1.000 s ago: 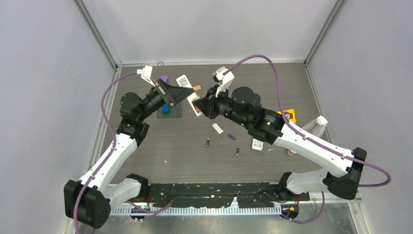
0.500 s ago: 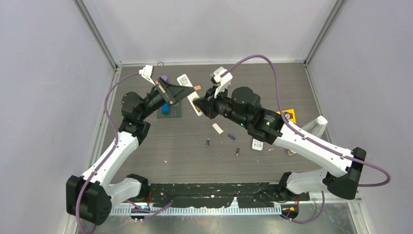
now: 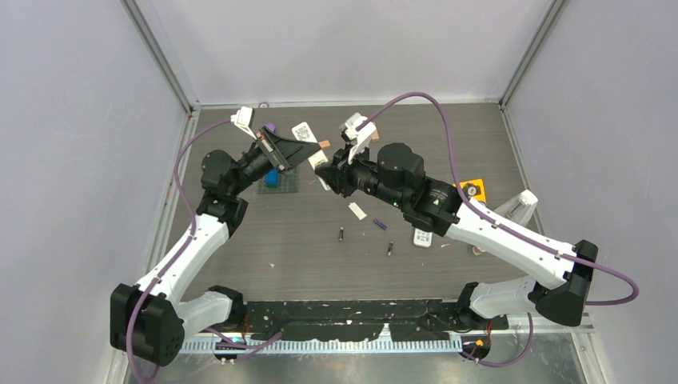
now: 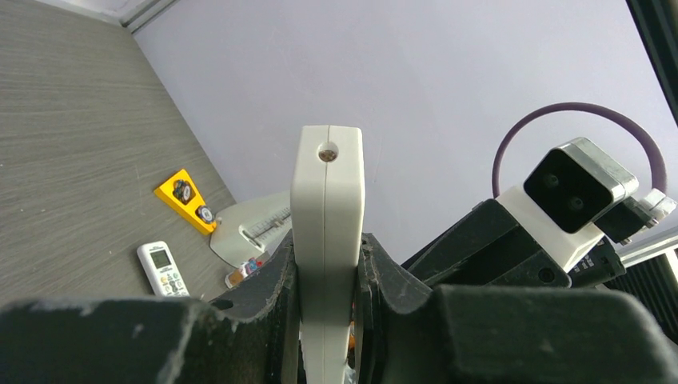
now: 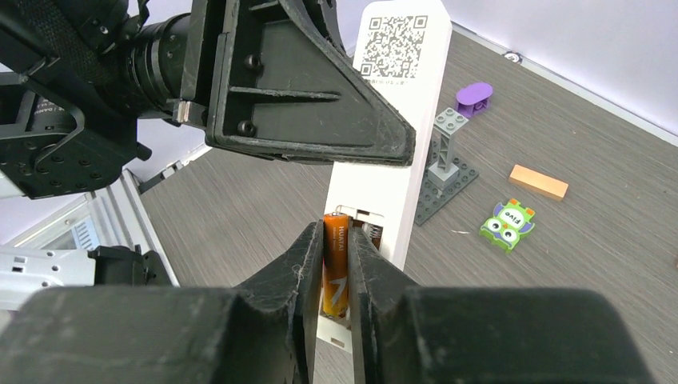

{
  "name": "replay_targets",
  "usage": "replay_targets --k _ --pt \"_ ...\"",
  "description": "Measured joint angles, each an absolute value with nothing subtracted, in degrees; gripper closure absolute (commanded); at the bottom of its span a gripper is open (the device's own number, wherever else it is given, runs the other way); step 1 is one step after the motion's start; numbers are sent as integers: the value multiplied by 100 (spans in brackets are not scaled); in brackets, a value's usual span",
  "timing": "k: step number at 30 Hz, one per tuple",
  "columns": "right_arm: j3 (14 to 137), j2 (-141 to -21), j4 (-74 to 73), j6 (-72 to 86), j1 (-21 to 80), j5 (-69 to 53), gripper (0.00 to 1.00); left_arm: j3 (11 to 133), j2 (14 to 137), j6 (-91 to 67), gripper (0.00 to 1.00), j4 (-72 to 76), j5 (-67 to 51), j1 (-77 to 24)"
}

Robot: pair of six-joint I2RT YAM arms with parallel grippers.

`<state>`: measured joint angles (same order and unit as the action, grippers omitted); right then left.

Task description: Load the batteries into the remote control

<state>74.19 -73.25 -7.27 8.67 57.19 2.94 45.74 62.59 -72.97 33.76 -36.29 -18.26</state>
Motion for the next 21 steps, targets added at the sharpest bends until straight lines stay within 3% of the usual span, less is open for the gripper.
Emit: replay_targets --k 8,21 --pt "7330 -7325 -729 854 5693 285 77 4517 6425 -7487 100 3492 -3664 -1824" --pt "7229 -7336 -375 941 5693 425 89 4464 6427 -7653 100 3673 -3586 -1813"
